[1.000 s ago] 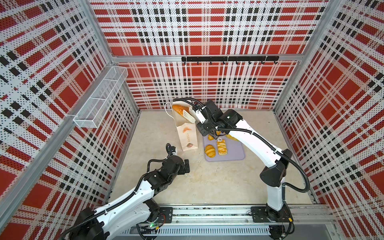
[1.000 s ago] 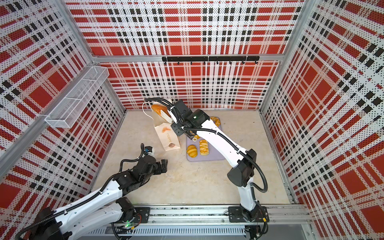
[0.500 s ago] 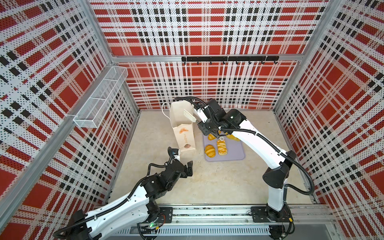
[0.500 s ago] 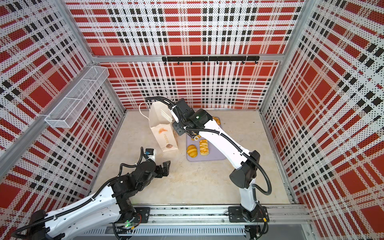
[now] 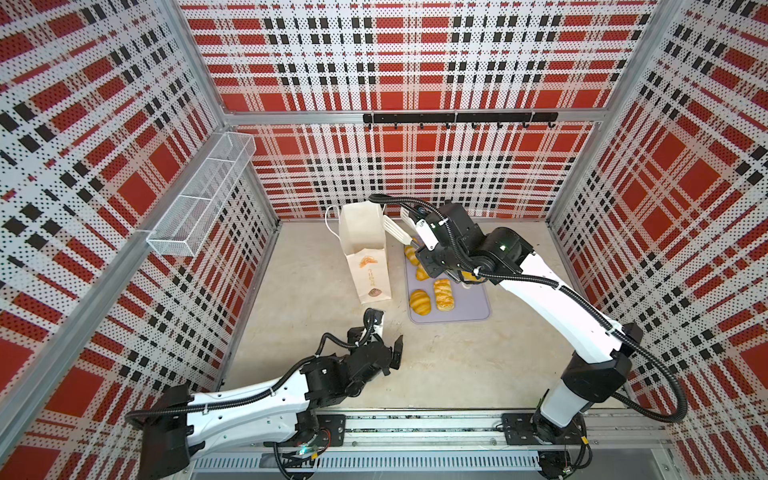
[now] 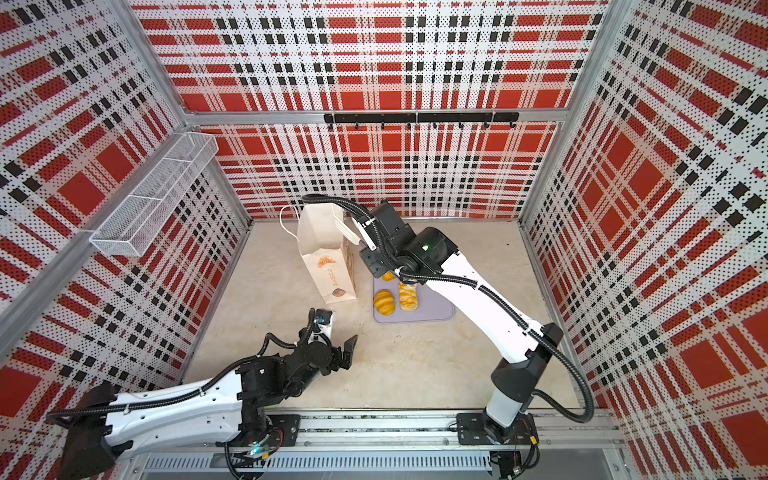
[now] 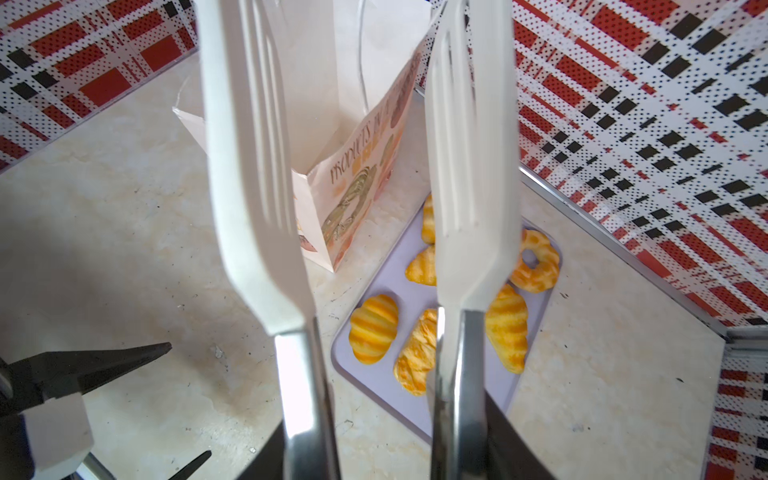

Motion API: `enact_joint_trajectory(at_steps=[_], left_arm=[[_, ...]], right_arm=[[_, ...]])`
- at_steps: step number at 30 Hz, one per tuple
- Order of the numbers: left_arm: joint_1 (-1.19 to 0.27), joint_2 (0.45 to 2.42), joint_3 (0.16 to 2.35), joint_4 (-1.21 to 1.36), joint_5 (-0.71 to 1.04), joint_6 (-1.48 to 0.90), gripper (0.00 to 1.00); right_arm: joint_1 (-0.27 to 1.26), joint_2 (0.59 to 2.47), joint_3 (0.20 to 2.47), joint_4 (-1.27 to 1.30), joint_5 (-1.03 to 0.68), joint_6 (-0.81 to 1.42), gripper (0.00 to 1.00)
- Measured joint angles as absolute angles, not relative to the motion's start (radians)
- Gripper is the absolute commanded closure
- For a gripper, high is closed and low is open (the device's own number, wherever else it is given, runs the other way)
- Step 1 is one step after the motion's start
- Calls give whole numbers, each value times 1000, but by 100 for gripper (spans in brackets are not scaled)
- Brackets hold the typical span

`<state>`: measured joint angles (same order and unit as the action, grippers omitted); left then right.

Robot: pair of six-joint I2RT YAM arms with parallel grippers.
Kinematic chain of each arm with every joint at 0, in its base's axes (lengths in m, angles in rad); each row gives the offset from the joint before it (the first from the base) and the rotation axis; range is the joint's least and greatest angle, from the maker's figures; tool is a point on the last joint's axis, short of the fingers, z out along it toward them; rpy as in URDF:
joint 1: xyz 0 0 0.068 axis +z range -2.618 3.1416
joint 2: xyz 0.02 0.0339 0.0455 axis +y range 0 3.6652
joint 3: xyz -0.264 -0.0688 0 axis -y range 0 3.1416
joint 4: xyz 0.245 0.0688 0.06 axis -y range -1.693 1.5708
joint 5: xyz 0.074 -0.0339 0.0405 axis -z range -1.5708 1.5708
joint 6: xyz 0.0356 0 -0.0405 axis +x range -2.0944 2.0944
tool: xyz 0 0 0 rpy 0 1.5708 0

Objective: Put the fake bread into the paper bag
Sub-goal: 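Draw the right gripper with the tongs back over the bread tray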

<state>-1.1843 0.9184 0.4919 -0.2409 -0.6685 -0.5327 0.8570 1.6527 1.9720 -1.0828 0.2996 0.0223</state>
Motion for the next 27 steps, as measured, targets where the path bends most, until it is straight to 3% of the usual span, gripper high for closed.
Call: enact_joint_trajectory(at_steps=[13,19,27], left_arm=[[-1202,1073,519,-81,-607,-445,1],[-1202,1136,545,-37,-583,-435,1],[-1182,1178,548,-6,-559,-440,1]], right_arm=[[667,1340,1396,-1052,332,152,49],[641,1334,1204,-1039,292,215,47],[640,1390,1124,-986,224,271,43]])
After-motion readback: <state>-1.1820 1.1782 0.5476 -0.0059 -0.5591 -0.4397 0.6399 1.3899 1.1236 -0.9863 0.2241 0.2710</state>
